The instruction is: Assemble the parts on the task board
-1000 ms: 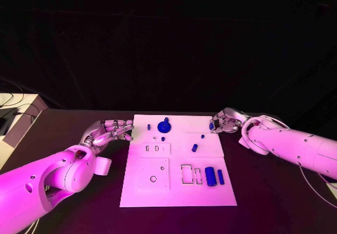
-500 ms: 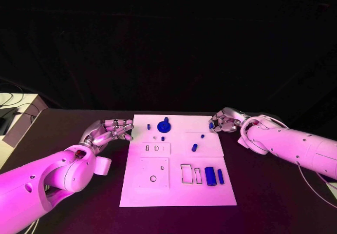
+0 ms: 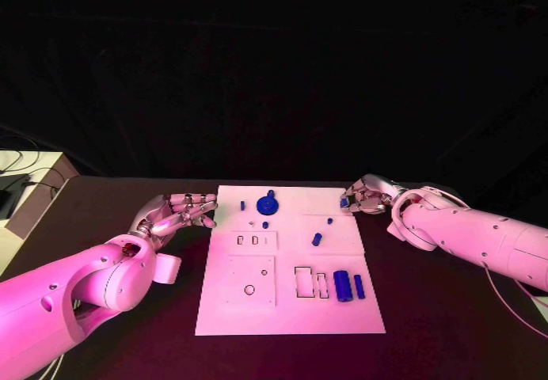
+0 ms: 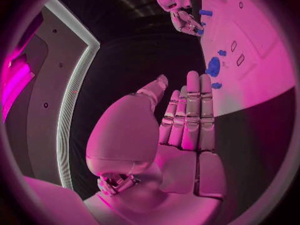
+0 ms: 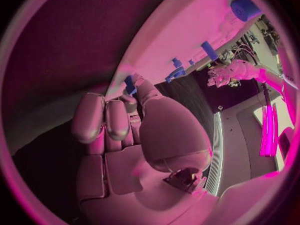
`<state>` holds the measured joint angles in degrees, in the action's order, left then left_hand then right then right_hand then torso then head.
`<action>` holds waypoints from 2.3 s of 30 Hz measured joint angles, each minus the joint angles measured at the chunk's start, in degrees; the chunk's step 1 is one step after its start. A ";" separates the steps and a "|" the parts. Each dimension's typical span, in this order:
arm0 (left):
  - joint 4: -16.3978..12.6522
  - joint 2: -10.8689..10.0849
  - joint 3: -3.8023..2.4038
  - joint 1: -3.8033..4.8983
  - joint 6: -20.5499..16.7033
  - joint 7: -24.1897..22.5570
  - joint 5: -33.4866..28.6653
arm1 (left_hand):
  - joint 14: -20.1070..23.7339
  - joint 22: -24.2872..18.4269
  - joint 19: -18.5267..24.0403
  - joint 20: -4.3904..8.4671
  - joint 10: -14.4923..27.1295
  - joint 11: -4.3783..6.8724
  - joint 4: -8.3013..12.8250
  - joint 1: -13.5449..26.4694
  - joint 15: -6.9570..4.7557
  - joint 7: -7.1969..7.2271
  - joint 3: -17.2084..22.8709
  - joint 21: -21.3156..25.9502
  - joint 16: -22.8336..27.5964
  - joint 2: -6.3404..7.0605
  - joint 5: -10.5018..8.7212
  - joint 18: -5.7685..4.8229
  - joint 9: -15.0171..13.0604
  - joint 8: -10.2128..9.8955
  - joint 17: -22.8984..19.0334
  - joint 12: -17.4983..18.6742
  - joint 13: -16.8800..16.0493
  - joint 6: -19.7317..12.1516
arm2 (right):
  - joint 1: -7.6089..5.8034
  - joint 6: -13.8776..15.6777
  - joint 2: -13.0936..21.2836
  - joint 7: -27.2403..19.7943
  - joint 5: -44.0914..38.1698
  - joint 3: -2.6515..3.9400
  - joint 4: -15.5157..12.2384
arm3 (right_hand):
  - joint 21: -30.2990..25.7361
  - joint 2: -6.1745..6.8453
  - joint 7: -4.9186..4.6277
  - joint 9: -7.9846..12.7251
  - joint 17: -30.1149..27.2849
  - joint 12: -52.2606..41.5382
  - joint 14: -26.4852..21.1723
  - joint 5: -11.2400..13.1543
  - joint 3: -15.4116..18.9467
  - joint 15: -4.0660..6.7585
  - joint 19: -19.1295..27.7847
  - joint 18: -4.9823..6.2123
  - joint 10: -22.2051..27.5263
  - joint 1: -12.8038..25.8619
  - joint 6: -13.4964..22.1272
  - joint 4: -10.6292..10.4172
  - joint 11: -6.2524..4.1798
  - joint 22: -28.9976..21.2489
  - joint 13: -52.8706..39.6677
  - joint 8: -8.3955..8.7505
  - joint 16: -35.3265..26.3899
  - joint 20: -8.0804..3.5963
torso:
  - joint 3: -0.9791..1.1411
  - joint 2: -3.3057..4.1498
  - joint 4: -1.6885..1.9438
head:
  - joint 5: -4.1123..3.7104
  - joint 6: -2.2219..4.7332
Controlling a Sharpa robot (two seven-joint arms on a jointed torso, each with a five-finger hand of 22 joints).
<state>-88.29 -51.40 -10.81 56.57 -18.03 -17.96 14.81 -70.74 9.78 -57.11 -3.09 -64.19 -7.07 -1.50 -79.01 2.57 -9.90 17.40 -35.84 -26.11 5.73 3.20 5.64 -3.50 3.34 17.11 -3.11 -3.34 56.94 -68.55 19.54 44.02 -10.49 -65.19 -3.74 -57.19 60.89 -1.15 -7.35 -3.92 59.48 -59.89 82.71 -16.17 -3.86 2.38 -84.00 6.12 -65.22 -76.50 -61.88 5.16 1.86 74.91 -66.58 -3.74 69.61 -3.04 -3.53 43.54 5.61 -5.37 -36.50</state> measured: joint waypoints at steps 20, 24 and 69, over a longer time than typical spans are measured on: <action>0.09 -0.03 0.00 0.00 -0.01 0.03 0.03 | 0.00 -0.07 0.00 0.00 0.00 0.00 0.00 0.00 0.00 0.00 0.00 -0.23 0.00 0.00 0.00 0.00 0.00 0.00 0.00 0.00 0.00 0.00 | 0.00 0.79 0.16 -0.24 1.25 0.00 -1.40 | 0.00 -1.41 1.33 -0.05 0.27 -0.60 0.19 -0.82 -3.45 0.62 0.10 -0.01 -1.01 1.41 -1.51 -0.81 -1.04 0.04 -0.99 -0.91 -0.22 -0.55 | -0.01 -0.01 -0.01 | 0.06 -0.10; 0.13 -0.05 0.00 0.00 -0.01 0.03 0.03 | 0.00 -0.07 0.00 0.00 0.00 0.00 0.00 0.00 0.00 0.00 0.00 -0.23 0.00 0.00 0.00 0.00 0.00 0.00 0.00 0.00 0.00 0.00 | -0.22 1.37 0.72 -0.06 1.71 0.00 -3.32 | 0.00 -1.41 1.33 -0.06 0.27 -0.60 0.19 -1.04 -3.45 0.62 0.19 -0.01 -1.01 1.41 -1.51 -0.81 -1.03 0.03 -1.07 -0.90 -0.22 -0.64 | -0.02 -0.03 -0.04 | 0.18 -0.01; -0.19 -0.03 0.00 -0.02 0.03 0.19 0.06 | 0.00 -0.24 0.00 0.00 0.00 0.00 0.24 0.00 0.00 -0.31 -0.25 -0.23 0.00 0.00 0.00 0.00 0.00 0.00 -0.06 0.00 0.00 -0.32 | 1.25 5.26 -6.03 23.04 -18.07 -1.26 -28.55 | -0.68 -1.08 1.68 -0.09 -0.55 -0.59 0.19 -0.60 -3.17 0.61 0.00 0.00 -1.33 1.71 -1.85 -0.56 -1.11 0.00 -1.21 -0.88 -1.01 -0.82 | -0.12 0.06 0.05 | 1.67 -1.38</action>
<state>-88.48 -51.43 -10.81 56.55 -18.00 -17.77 14.87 -70.74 9.53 -57.11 -3.09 -64.19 -7.07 -1.26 -79.02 2.57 -10.21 17.16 -36.06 -26.11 5.73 3.20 5.64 -3.50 3.34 17.05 -3.11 -3.34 56.62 -67.30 24.79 37.99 12.55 -83.25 -5.00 -85.75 60.22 -2.23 -5.67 -4.01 58.94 -60.49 82.89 -16.77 -7.03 3.00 -84.00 6.12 -66.55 -74.79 -63.73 4.60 0.75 74.91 -67.79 -4.62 68.60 -3.87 -3.65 43.60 5.66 -3.70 -37.88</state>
